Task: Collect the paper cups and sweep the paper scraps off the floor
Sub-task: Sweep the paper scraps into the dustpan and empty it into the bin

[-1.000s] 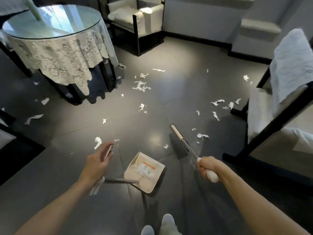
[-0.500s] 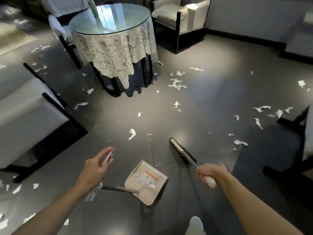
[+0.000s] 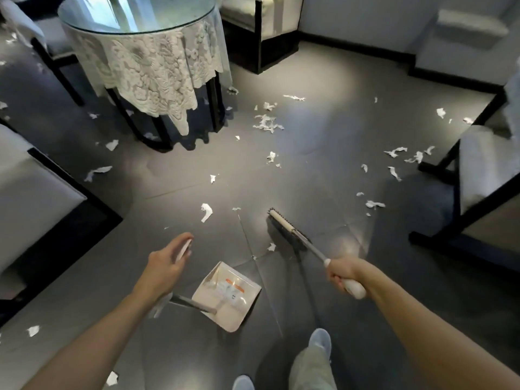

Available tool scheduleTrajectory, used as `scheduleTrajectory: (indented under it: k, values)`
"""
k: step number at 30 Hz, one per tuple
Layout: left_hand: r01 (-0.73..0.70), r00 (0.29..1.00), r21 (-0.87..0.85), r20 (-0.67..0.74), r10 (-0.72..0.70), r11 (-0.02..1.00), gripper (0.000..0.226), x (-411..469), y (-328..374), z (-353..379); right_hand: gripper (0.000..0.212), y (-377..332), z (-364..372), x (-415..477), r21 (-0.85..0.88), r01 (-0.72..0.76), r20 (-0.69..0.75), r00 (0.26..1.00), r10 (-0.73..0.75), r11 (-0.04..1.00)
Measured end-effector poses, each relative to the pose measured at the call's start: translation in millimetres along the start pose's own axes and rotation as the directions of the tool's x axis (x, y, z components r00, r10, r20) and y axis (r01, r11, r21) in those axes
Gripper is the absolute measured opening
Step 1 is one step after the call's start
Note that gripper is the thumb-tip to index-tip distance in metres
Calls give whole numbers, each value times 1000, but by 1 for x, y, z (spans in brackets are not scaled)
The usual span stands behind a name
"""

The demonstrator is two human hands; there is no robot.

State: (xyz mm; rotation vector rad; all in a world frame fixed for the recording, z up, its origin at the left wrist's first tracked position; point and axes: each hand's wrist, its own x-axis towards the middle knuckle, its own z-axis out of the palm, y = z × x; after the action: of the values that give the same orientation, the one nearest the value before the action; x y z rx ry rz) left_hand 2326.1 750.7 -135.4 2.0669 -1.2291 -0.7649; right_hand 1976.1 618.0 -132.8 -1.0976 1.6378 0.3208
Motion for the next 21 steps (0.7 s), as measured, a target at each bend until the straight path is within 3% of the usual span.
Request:
scheduleTrajectory:
  k: [3, 8, 12, 14, 17, 21]
  values:
    - [-16, 1000, 15, 14, 16, 1000, 26, 23, -6, 1, 22, -3, 19, 7, -127, 70, -21, 997, -73, 989]
    - [-37, 999, 25, 14, 36, 999, 25, 49, 2, 9, 38, -21, 68, -16, -243, 147, 152, 982, -112, 959]
    - [-73, 996, 5, 46, 73, 997, 26, 57, 19, 23, 18, -35, 65, -47, 118, -89, 402, 915, 34, 989]
    - [-77, 995, 8, 71, 76, 997, 26, 59, 24, 24, 15, -36, 48, -58, 215, -131, 456, 890, 19, 968]
    - [-99, 991, -4, 87, 99, 995, 27, 57, 28, 26, 26, -29, 25, -72, 298, -104, 414, 910, -30, 949]
    - [-135, 987, 1, 90, 134, 991, 26, 69, 51, 39, 44, -22, -2, -79, 265, 11, 270, 959, -85, 964]
